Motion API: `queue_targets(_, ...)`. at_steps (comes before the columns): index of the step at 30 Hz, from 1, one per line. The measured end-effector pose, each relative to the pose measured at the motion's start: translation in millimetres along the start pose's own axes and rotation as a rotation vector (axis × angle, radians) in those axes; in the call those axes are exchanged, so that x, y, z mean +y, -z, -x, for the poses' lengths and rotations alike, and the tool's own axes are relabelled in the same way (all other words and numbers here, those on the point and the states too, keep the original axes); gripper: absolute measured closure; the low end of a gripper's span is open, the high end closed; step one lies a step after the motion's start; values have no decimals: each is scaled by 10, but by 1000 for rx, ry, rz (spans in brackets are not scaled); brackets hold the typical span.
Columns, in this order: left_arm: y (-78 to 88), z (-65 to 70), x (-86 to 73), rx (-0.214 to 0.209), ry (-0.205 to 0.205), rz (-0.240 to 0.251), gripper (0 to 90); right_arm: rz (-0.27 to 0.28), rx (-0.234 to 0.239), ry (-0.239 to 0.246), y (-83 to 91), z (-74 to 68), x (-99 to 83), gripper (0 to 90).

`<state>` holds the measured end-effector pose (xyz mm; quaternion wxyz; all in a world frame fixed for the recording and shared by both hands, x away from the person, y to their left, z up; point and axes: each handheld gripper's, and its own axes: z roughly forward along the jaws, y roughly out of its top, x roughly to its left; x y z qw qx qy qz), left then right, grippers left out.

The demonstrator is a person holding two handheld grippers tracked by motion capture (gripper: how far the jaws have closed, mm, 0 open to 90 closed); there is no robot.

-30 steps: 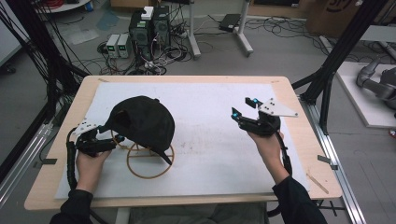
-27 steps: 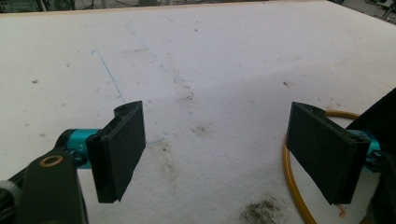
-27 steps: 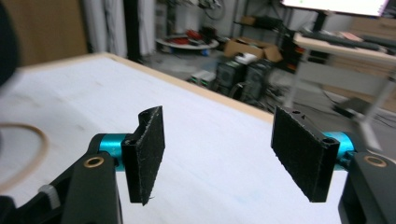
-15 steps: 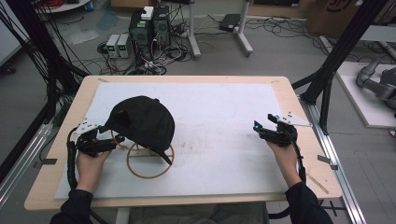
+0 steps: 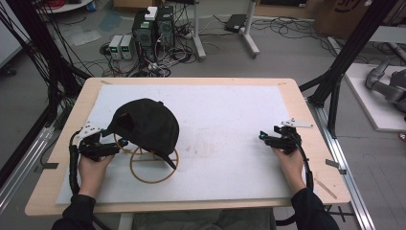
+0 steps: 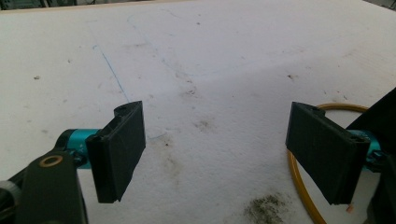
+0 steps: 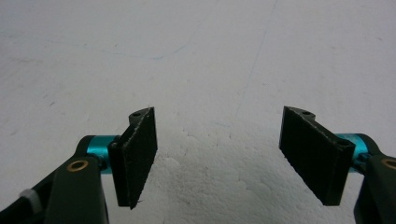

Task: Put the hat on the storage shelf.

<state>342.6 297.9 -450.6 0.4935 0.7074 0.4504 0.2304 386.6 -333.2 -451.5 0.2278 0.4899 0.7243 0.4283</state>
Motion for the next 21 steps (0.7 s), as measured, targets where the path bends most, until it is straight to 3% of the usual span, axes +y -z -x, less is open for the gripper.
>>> queue_targets(21,-3,-7,-1,5,5,-6,200,-14,19,-14,-21,16,-2,275)
